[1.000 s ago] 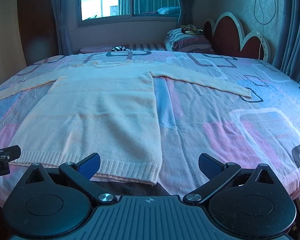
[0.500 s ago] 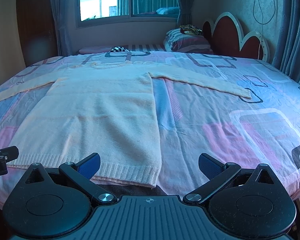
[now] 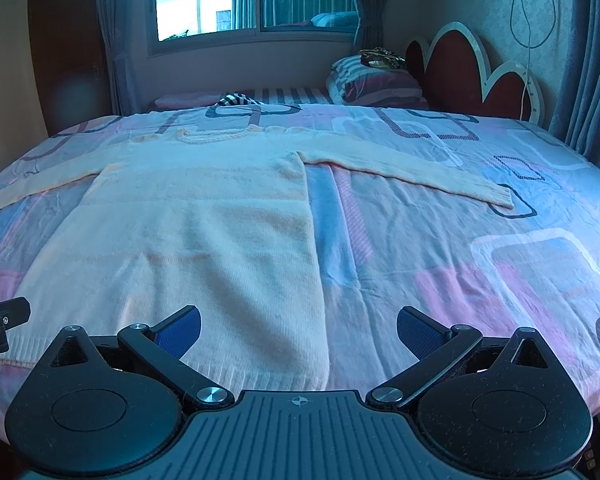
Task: Fold small clothes
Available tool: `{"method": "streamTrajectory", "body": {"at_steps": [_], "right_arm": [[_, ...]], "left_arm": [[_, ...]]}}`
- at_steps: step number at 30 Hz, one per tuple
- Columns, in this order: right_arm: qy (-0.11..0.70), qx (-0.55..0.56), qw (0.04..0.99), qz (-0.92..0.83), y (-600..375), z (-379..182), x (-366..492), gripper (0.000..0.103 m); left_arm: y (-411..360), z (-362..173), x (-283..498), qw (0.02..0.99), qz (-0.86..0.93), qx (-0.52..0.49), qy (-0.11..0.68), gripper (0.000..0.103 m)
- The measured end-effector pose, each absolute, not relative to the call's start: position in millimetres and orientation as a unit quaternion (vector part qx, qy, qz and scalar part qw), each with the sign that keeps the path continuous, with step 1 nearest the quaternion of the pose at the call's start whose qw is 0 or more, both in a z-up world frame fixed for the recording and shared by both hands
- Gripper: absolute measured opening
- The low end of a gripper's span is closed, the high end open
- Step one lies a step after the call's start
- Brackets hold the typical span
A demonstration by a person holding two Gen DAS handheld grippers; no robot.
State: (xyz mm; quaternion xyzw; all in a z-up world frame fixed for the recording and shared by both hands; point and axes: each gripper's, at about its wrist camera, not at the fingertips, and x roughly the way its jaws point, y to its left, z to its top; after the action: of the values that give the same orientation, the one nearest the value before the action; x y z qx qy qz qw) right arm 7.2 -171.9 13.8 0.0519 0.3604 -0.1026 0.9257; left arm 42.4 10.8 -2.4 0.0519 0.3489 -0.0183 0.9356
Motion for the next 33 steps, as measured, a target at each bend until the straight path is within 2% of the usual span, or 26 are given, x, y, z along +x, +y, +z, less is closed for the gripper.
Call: {"method": "streamTrajectory", "body": {"at_steps": [16, 33], "right_arm": [[0.363, 0.066, 0.92, -0.133, -209, 5, 76, 0.103], [0.366, 0.084, 0.902, -0.214, -314, -6, 157, 0.103]], "left_arm": [[-2, -7, 119, 0.934, -0.021, 0.062, 0.351, 0.102], [-33, -22, 211, 0.924, -0.01, 0.081, 0.372, 0.102]]}}
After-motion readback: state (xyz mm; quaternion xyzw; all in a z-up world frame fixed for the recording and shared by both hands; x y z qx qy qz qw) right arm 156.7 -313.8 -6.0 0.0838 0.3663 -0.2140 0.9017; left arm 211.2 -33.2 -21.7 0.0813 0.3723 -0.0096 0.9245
